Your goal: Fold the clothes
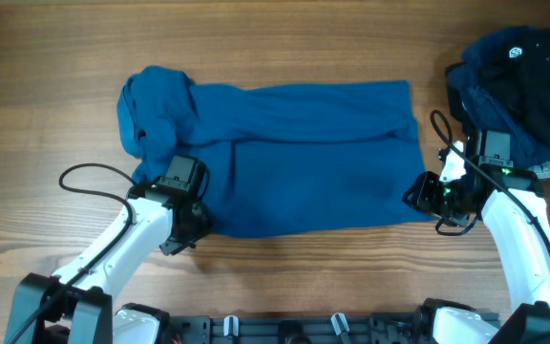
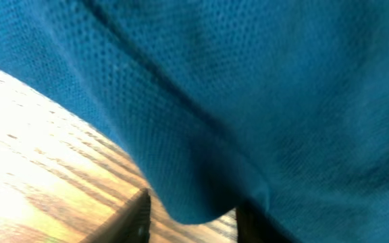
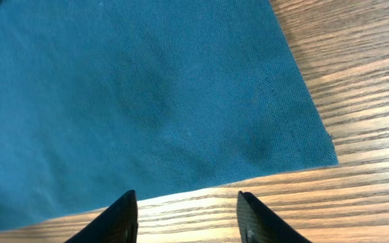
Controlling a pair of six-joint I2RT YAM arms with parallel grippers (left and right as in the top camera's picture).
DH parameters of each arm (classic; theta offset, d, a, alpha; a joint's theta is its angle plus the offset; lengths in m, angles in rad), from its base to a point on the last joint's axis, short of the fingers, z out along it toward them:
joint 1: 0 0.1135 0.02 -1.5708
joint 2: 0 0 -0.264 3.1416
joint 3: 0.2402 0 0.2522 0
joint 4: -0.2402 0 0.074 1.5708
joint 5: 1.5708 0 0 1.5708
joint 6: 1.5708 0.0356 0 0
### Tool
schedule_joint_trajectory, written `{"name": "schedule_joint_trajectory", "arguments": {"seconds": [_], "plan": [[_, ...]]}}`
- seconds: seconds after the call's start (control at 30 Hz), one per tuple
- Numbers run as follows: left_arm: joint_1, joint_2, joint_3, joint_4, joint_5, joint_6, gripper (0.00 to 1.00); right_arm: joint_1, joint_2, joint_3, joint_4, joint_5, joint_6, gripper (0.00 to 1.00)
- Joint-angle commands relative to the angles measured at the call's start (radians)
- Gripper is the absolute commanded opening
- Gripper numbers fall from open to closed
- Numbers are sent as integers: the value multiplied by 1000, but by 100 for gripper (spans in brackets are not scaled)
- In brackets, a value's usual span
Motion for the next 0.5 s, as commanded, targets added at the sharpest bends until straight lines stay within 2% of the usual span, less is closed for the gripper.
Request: {"name": "schedule_joint_trajectory", "arguments": {"seconds": [0.0, 0.1, 0.2, 0.27, 0.37, 0.4, 0.47], "plan": [[-1, 6, -6, 23, -23, -9, 16, 6, 11, -9, -9, 53, 37, 46], [23, 6, -6, 42, -47, -9, 8, 6, 11, -17, -3, 58, 36, 45], [56, 6, -6, 50, -60, -10, 7, 6, 11, -28, 0, 58, 36, 45], [74, 6, -6, 51, -56, -14, 17, 6, 11, -39, 9, 58, 36, 45], [83, 6, -6, 51, -46, -16, 49, 6, 11, -51, 29, 58, 36, 45], [83, 6, -6, 49, -42, -15, 56, 6, 11, -53, 33, 58, 35, 45], [83, 5, -6, 40, -31, -32, 57, 6, 11, -53, 41, 58, 35, 46]]}}
